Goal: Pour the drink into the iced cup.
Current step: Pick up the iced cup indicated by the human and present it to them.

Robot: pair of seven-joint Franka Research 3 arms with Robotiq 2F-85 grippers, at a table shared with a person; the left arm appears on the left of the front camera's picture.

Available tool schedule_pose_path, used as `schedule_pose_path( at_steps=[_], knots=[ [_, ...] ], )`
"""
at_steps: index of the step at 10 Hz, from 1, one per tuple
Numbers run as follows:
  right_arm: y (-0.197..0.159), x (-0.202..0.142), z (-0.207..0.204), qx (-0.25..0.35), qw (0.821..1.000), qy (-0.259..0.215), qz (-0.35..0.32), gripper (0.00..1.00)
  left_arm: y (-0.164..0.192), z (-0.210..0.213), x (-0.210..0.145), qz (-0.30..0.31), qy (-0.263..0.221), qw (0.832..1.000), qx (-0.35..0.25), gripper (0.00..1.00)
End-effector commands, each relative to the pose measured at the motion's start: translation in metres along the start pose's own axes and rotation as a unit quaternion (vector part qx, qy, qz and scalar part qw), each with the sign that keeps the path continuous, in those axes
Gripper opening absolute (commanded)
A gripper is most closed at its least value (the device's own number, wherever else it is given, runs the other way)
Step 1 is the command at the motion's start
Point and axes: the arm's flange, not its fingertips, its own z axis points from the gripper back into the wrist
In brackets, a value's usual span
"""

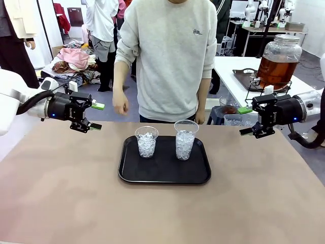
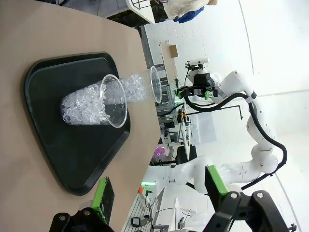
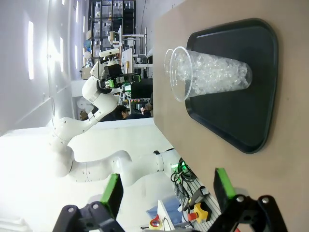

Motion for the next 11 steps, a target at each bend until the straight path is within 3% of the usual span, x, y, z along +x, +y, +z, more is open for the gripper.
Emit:
schedule_pose_path(
  at_steps=[1, 11],
  knots=[
    [0.0006, -0.001, -0.0003, 0.001, 1.0, -0.001, 0.001, 1.0, 0.0003, 0.001, -0.0011, 0.001, -0.001, 1.0, -0.001, 1.0],
    [0.0006, -0.001, -0.0003, 0.001, 1.0, -0.001, 0.001, 1.0, 0.0003, 0.001, -0.0011, 0.001, -0.001, 1.0, -0.001, 1.0]
  ],
)
